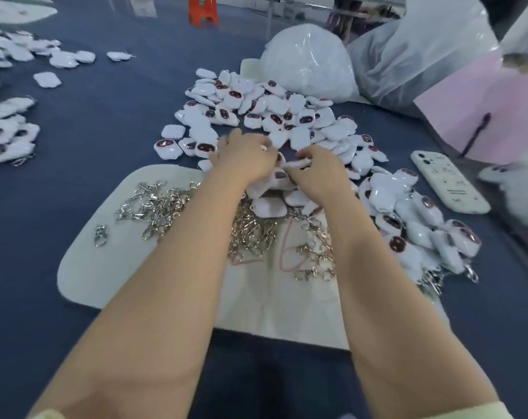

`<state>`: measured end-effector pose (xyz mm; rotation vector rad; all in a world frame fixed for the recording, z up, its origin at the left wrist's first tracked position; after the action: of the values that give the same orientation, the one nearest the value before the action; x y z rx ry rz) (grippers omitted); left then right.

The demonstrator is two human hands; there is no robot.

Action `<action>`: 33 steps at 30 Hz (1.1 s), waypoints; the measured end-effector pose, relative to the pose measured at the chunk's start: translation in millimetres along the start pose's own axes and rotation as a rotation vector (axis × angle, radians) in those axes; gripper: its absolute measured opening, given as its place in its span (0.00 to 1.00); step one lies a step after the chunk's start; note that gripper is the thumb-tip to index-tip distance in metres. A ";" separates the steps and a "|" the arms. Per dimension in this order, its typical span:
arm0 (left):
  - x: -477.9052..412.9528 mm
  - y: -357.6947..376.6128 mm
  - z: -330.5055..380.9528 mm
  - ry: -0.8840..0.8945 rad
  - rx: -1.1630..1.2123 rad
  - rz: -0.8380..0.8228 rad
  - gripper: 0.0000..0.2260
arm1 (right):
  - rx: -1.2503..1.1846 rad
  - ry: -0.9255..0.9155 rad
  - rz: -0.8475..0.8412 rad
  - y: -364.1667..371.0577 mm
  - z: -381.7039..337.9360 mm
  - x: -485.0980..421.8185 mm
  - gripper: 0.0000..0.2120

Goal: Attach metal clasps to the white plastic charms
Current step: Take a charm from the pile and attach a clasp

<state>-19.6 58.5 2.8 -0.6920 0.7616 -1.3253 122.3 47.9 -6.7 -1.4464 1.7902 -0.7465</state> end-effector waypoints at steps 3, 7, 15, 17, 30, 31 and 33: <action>37.7 -17.4 7.7 0.029 0.271 0.235 0.14 | -0.084 0.003 0.184 -11.8 6.0 31.4 0.17; 90.5 -14.9 17.2 -0.084 0.676 0.257 0.06 | -0.363 -0.069 0.376 -22.8 1.0 68.3 0.15; 114.6 13.0 7.0 -0.301 1.057 0.157 0.12 | -0.502 -0.145 0.036 -17.5 -9.4 111.9 0.19; 118.7 19.0 3.6 -0.294 1.126 0.153 0.14 | -0.508 -0.076 0.004 -18.4 -3.3 112.6 0.18; 108.8 11.4 -8.4 -0.354 1.451 0.263 0.06 | -0.199 -0.094 -0.069 -2.1 -0.4 108.5 0.09; 107.9 11.0 -7.9 -0.350 1.475 0.256 0.05 | -0.139 -0.146 -0.102 2.5 -4.1 109.6 0.09; 107.5 12.2 -6.7 -0.350 1.492 0.233 0.07 | 0.050 -0.243 -0.153 12.7 -9.2 109.5 0.12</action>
<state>-9.3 -46.8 -20.8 0.3725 -0.4890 -1.1342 93.9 -56.5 -29.6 -1.5804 1.4812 -0.6551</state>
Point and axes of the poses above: each hand's wrist, its own x-axis away from the middle knuckle, its own y-axis out of the palm, z = x × y, the point moved 3 cm from there along -x, towards the middle knuckle, and after that the axes turned 6 degrees about z, right-handed, at the moved point
